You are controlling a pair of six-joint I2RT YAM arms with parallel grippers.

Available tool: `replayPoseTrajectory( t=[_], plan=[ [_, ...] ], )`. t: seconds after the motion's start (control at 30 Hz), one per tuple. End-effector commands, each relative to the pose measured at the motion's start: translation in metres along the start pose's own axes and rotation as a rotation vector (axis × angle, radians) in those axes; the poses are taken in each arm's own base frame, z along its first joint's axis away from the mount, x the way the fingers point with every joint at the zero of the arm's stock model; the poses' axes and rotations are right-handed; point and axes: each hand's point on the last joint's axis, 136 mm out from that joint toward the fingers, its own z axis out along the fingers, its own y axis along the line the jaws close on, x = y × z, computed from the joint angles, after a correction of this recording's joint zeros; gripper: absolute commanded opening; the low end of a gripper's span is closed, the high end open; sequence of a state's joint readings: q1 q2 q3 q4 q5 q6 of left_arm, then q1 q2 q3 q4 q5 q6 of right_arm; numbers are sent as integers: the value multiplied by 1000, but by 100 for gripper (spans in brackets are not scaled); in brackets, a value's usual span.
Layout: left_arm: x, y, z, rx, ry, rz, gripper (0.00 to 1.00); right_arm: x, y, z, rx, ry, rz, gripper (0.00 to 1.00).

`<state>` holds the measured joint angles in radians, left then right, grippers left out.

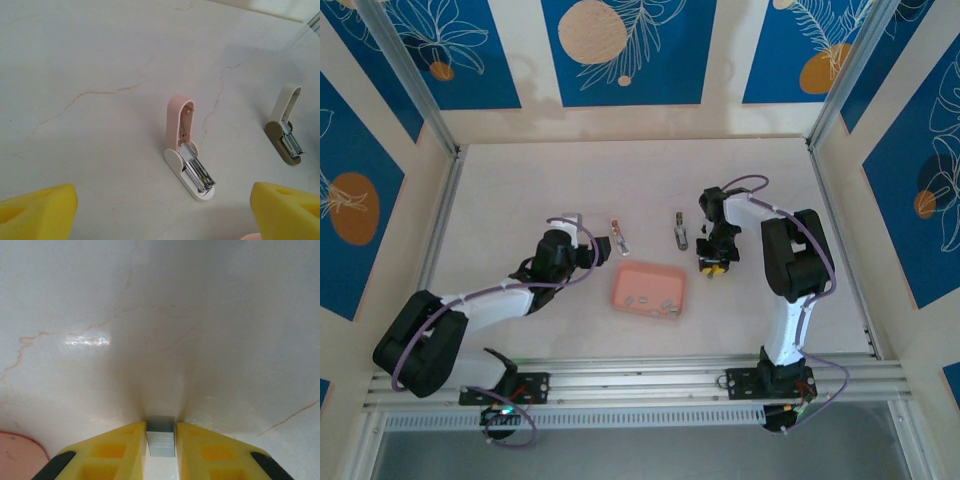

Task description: Load the staples into the stapler

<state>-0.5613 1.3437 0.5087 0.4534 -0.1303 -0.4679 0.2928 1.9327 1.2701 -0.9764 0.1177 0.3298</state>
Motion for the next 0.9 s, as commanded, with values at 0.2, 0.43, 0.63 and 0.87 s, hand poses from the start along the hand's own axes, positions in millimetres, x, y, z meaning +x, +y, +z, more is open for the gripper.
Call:
replayPoseTrajectory(
  t=[0.2,0.43,0.63,0.87],
  plan=[
    [2,-5,2,16,5,15,89,-3,4,17,27,24,-32,19],
    [1,-2,-1,4,-5,17,89,-9,15,-6,-23,-93,-32,18],
    [4,7,-8,-25,-26,13,89,-21,40,-51,-74,-294,-107,18],
    [11,21,-15,-72,-39,-21,91,-39,85,-95,-76,-485,-236,18]
  ],
)
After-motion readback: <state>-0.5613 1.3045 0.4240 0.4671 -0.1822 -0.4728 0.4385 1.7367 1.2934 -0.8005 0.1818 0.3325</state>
